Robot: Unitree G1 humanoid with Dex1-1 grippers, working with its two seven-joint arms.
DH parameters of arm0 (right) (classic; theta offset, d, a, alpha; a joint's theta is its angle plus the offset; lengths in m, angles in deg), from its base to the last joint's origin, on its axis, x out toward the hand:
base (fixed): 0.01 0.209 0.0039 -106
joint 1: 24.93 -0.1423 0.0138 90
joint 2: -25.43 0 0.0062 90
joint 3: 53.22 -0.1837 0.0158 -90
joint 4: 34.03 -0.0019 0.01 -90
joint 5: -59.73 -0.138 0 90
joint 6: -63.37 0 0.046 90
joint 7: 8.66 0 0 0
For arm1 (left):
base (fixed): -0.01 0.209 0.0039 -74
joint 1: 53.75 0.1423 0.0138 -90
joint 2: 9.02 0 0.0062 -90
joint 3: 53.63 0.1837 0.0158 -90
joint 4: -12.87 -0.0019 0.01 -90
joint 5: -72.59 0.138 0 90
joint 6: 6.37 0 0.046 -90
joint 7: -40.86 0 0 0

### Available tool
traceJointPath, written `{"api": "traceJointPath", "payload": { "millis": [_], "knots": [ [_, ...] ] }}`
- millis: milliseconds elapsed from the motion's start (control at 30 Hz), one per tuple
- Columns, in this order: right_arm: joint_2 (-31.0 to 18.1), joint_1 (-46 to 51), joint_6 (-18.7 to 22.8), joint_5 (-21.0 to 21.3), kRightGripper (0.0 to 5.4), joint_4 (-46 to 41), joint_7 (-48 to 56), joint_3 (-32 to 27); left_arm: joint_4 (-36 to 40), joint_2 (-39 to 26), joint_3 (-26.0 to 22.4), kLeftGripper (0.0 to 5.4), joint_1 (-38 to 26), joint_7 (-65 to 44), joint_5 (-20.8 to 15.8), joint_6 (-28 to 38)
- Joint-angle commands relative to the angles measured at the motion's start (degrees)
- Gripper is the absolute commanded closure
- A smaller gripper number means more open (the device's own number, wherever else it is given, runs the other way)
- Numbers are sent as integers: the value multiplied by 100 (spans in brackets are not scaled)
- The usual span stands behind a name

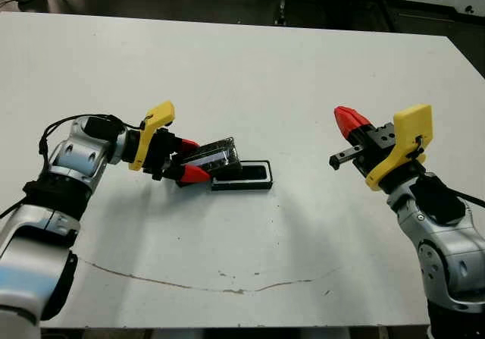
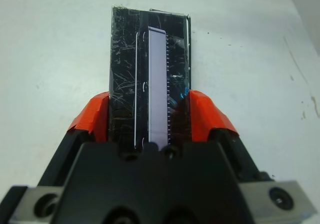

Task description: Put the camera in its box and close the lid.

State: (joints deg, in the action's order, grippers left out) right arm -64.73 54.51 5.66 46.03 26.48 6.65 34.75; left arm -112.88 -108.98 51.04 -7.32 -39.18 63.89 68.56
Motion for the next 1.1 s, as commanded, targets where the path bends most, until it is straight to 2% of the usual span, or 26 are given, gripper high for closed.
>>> {"api": "traceJointPath", "payload": {
  "millis": [33, 200, 600, 1100],
  "knots": [
    [-69, 36, 47, 25, 540, 54, 0, -22, -28, 109, 71, 225, -28, -39, 57, -93],
    [-87, 27, 50, 48, 540, 73, 0, -13, 137, 141, 79, 225, 26, -21, 39, -302],
    [-82, 59, -17, 1, 540, 122, 60, -27, 550, 205, 64, 225, 293, 61, -30, -294],
    [-88, 105, 36, 44, 540, -2, 26, -55, 261, 442, 283, 225, 348, 99, 68, -462]
  ]
}}
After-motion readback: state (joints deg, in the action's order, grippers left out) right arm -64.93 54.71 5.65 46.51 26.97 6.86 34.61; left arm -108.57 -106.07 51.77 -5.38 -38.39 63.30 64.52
